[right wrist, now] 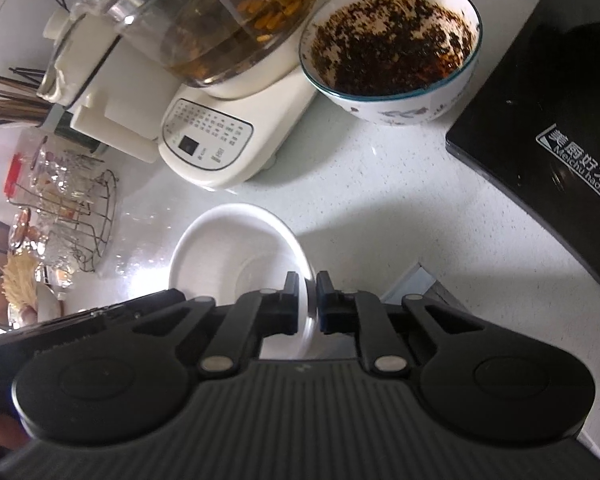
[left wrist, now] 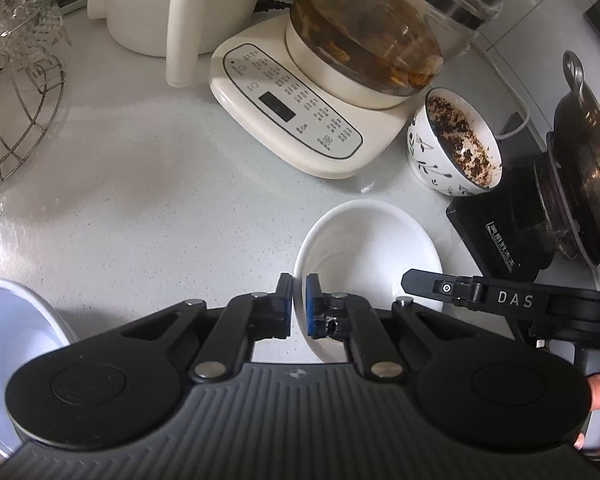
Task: Organize plates and bowls
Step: 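Lift the white bowl with both grippers and carry it toward the leaf plates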
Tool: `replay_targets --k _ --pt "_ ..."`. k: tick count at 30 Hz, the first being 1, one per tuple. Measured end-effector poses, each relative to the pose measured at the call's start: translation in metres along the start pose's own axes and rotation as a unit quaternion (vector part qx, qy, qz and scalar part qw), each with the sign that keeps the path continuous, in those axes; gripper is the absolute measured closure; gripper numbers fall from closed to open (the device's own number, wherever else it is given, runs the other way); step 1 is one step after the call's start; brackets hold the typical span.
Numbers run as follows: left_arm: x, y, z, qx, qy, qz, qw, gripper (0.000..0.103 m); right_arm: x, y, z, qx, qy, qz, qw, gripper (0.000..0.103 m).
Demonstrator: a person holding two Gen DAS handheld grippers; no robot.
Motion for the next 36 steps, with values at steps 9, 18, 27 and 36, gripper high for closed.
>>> replay_targets --k 9,18,27,36 --pt "-0.012 -0.022 0.01 -0.008 -0.028 -0.015 0.9995 0.095 -0.005 -0.014 0.018 0.012 -0.043 -0.015 0.999 0.092" --pt "-0.024 -0.053 0.023 -0.01 -0.056 -0.038 0.9977 0.095 -0.013 -0.025 0.041 0.028 -0.076 -0.021 0.996 0.092" --pt "-0.029 -0.086 0.038 -0.007 -0.067 -0.069 0.9953 0.095 -0.02 -0.034 0.073 0.032 -0.117 -0.035 0.992 0.092" --pt "-0.039 -0.104 0.059 -0.012 -0.069 -0.074 0.9949 0.095 -0.029 -0.033 0.097 0.03 -0.131 -0.043 0.99 0.091"
Point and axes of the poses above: each gripper's, at about its wrist camera, not at the fingertips, and y roughly the way its jaws point, z to its left, x to its top, the point moved 1 cm from there along y, roughly the way its jaws point, and after that the axes turned 13 degrees about x, right-handed, at the moved point
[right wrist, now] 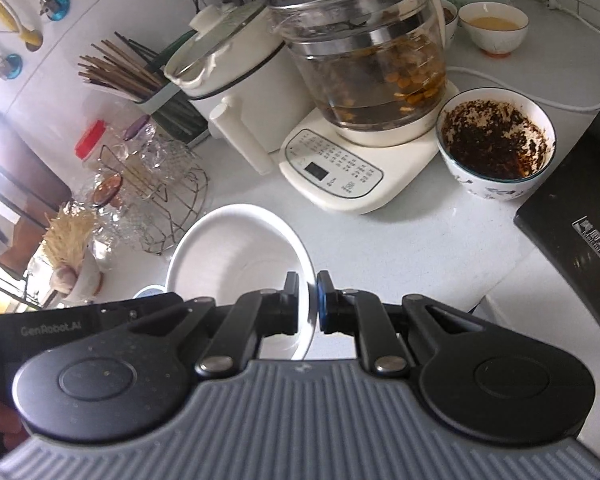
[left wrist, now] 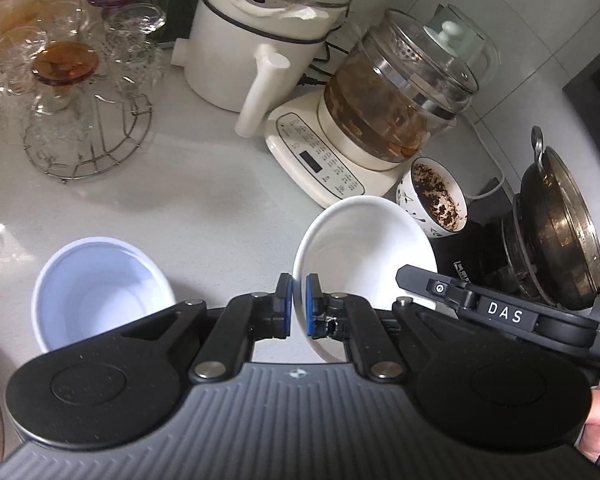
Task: Organize plates and bowls
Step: 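Lift the white bowl with both grippers and carry it toward the leaf plates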
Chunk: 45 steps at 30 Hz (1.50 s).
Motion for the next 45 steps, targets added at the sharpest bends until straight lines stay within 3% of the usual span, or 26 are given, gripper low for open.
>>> replay_targets --k 24,34,40,45 --pt "-0.013 -0.054 0.095 0.033 -0.065 -0.056 0.9957 0.095 -0.009 0.043 0.09 0.042 -0.067 0.01 0.997 0.091" --pt "-0.037 -0.053 0.153 0.054 -0.13 -0.039 0.9893 0.095 -0.026 0.084 0.119 0.071 -0.094 0.045 0.992 0.091" --pt "-0.037 -0.052 0.183 0.082 -0.14 -0.032 0.9862 0.095 -0.028 0.113 0.142 0.088 -0.126 0.063 0.986 0.09" --pt "-0.035 -0.042 0.198 0.084 -0.145 -0.018 0.9857 0.095 -0.027 0.131 0.151 0.08 -0.147 0.071 0.983 0.09"
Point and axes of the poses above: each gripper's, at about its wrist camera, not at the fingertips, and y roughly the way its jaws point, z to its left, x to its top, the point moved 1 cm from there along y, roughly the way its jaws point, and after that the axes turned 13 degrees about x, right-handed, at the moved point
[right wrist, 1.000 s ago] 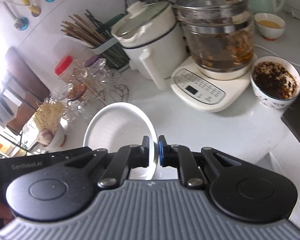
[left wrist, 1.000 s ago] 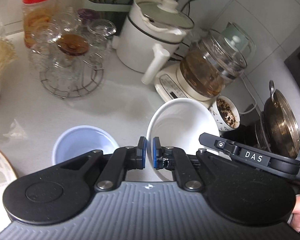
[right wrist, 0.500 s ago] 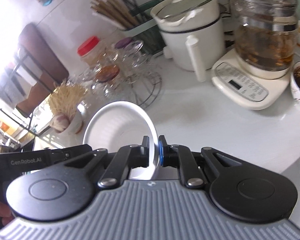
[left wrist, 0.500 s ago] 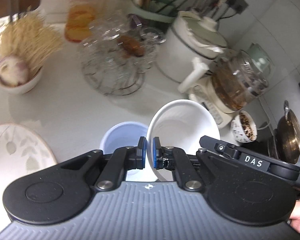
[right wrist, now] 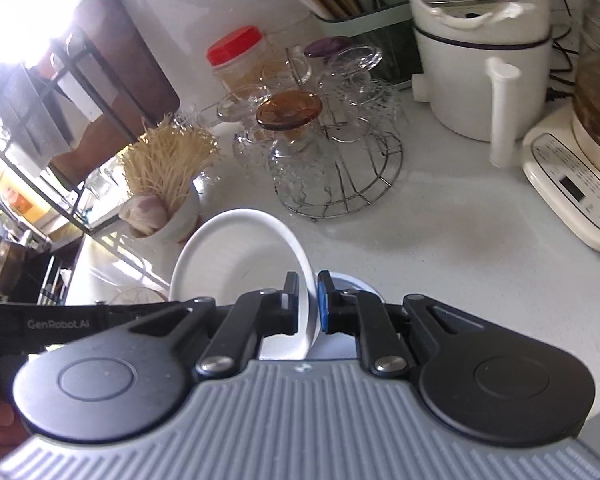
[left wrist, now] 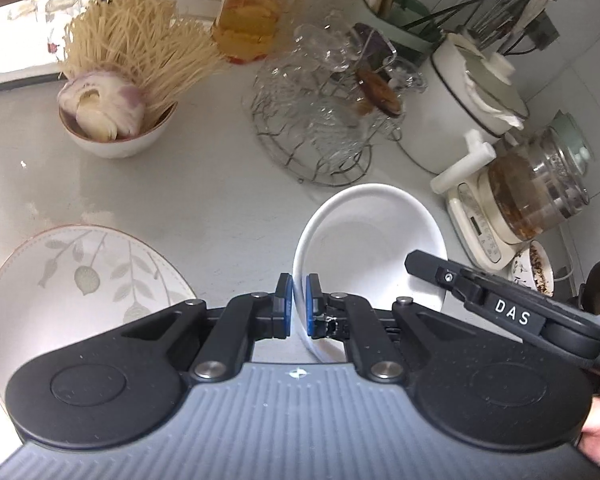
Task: Organize plates and bowls
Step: 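Lift the white bowl with both grippers and carry it toward the leaf plates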
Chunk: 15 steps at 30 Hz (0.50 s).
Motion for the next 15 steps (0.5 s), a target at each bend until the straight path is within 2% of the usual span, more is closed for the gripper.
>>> replay_targets --k 6,15 --pt "0.0 0.014 0.002 -0.001 0.001 0.014 0.9999 0.095 0.001 0.012 -0.005 -0.011 0.012 0.011 1.0 0.089" --pt "0.006 0.014 -0.002 -0.013 0.002 0.006 0.9999 0.094 0.004 0.012 -0.011 -0.016 0.026 0.009 0.999 0.089"
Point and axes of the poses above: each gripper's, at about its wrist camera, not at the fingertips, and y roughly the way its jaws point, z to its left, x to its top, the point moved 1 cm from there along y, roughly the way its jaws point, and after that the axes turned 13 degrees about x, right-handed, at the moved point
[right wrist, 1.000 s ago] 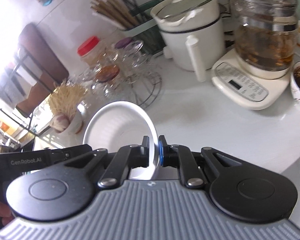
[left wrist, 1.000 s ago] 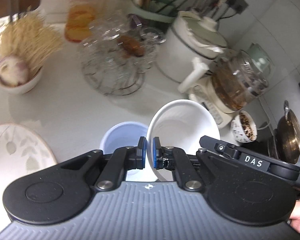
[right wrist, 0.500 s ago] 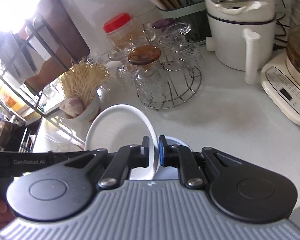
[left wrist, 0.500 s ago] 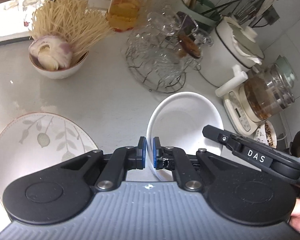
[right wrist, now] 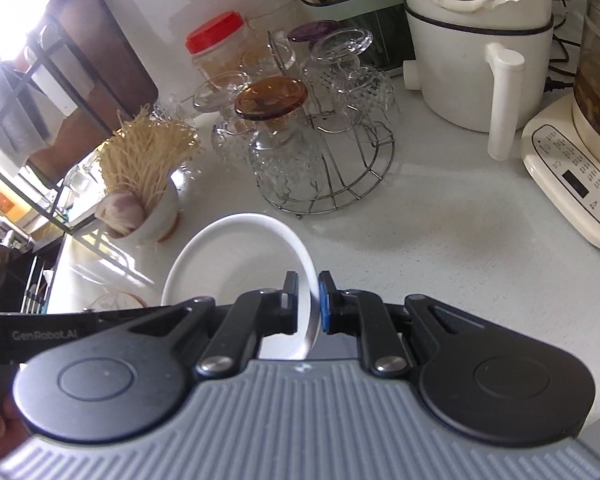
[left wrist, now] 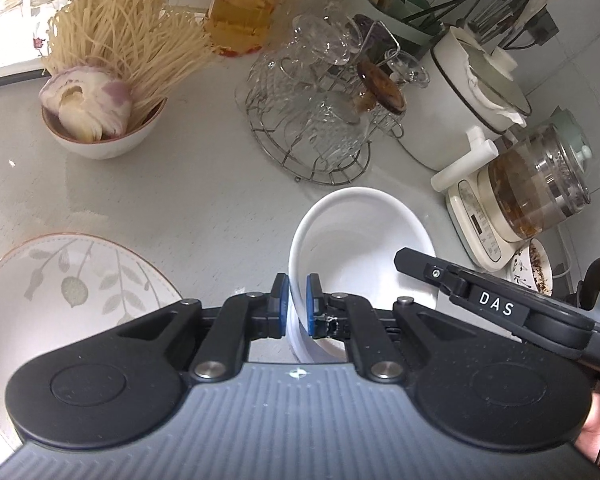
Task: Organize plates and bowls
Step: 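Lift the white bowl with both grippers and carry it toward the leaf plates, then tilt the held white bowl with both grippers over the leaf-patterned plate stack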
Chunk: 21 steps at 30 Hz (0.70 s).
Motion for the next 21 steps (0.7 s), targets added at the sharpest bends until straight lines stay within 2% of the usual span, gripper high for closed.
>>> replay_targets --k 3,5,7,8,12,16,21 --pt "-0.001 0.001 0.002 -0.005 -0.009 0.003 0.9999 0.094 -0.001 -0.002 -0.002 0.001 0.006 -0.003 1.0 0.089" --pt "-0.001 0.001 0.005 -0.004 -0.013 0.007 0.9999 0.084 0.0 -0.005 -0.002 0.002 0.008 -0.008 1.0 0.088" --pt "-0.002 -0.001 0.009 -0.003 -0.022 0.003 0.9998 0.063 0.0 -0.009 -0.004 0.002 0.012 -0.012 1.0 0.088" --pt "-0.002 -0.002 0.01 -0.004 -0.024 -0.001 0.9997 0.061 0.0 -0.01 -0.005 0.001 0.016 -0.014 1.0 0.087" --pt "-0.005 -0.005 0.013 -0.006 -0.027 -0.008 0.9996 0.059 -0.001 -0.019 -0.01 0.005 0.028 -0.024 0.999 0.067" --pt "-0.011 -0.003 0.012 -0.006 -0.032 -0.004 0.9995 0.059 -0.002 -0.026 -0.014 0.006 0.031 -0.031 0.999 0.067" --pt "-0.016 0.004 0.005 -0.009 -0.028 0.001 0.9996 0.059 -0.004 -0.025 -0.033 0.009 0.066 -0.023 0.997 0.067"
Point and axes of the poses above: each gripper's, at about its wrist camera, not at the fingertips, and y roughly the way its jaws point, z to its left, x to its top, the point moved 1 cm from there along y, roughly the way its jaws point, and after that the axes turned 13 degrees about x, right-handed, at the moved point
